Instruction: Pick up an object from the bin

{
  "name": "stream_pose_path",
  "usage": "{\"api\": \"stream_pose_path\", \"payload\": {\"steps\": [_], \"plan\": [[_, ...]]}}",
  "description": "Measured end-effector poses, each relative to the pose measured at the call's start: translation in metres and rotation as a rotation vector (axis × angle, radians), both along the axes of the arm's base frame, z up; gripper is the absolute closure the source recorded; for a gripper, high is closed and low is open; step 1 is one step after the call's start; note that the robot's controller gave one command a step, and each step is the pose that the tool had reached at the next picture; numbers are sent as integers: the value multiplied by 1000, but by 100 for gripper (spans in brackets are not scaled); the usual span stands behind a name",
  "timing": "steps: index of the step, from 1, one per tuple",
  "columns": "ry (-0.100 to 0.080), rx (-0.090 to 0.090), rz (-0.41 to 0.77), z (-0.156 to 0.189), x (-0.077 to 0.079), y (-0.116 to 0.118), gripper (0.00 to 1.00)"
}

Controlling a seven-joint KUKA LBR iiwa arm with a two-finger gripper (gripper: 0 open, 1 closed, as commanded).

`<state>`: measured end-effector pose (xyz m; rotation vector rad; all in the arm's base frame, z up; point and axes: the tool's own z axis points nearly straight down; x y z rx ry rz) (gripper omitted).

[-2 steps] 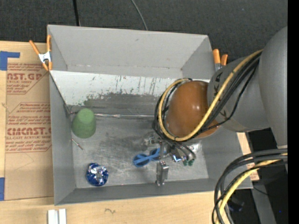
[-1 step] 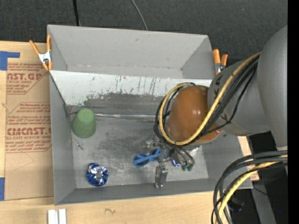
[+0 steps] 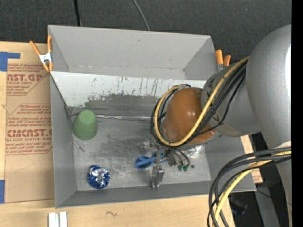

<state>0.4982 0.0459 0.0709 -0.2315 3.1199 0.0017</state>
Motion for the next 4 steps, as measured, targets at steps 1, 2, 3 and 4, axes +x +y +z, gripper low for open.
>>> {"api": "stream_pose_path", "payload": {"steps": [1,2,3,4], "plan": [[6,-1,-1,1,2,0,0],[6,-1,0,1,2,1,100],[9,-2,0,41,3,1,100],[10,-2,0,64,3,1,100]]}}
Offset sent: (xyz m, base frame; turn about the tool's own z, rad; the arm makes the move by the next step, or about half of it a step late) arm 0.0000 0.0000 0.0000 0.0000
